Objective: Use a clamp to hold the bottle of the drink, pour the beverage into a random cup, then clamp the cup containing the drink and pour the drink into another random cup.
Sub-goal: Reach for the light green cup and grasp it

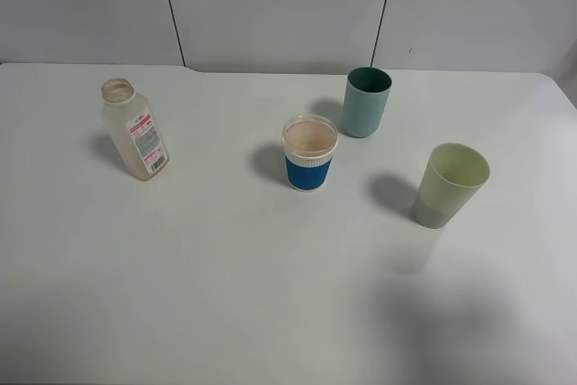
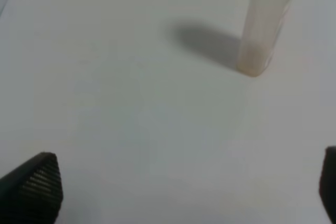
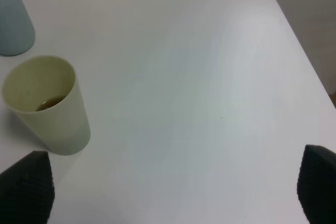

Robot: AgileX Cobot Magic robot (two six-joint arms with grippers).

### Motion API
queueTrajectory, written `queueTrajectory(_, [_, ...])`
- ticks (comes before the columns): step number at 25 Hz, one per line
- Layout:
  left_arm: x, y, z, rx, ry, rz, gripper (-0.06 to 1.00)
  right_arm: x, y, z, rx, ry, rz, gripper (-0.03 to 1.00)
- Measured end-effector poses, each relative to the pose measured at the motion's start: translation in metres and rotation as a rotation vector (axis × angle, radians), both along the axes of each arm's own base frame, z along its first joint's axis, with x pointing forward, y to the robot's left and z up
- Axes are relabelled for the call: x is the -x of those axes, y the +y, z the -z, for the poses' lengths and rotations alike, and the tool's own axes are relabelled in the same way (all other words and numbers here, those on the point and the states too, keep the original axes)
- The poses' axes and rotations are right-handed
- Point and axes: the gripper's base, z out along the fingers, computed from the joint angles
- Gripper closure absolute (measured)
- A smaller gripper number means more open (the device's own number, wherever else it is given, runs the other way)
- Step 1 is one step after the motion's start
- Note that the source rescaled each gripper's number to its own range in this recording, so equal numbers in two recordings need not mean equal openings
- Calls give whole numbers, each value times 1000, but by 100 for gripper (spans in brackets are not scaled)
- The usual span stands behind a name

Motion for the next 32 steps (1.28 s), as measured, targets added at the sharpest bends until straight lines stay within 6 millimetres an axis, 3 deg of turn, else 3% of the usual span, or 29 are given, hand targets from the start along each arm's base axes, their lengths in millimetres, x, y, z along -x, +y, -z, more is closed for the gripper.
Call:
queueTrajectory(5, [0,0,0,0,0,0,-5,-12,0,0,-10,77,-3,19])
queueTrajectory(9, [0,0,0,0,0,0,-5,-35,-1,-5,-29,177,-11,19])
queueTrajectory(15, [0,0,0,0,0,0,-5,-78,0,-24,-62,127,-35,19])
queueTrajectory(23, [0,0,0,0,0,0,-5,-122,-1,-18,-23,160,-76,19])
queueTrajectory(32, [0,0,0,0,0,0,-5,-164,39,-10,60,104,-338,19])
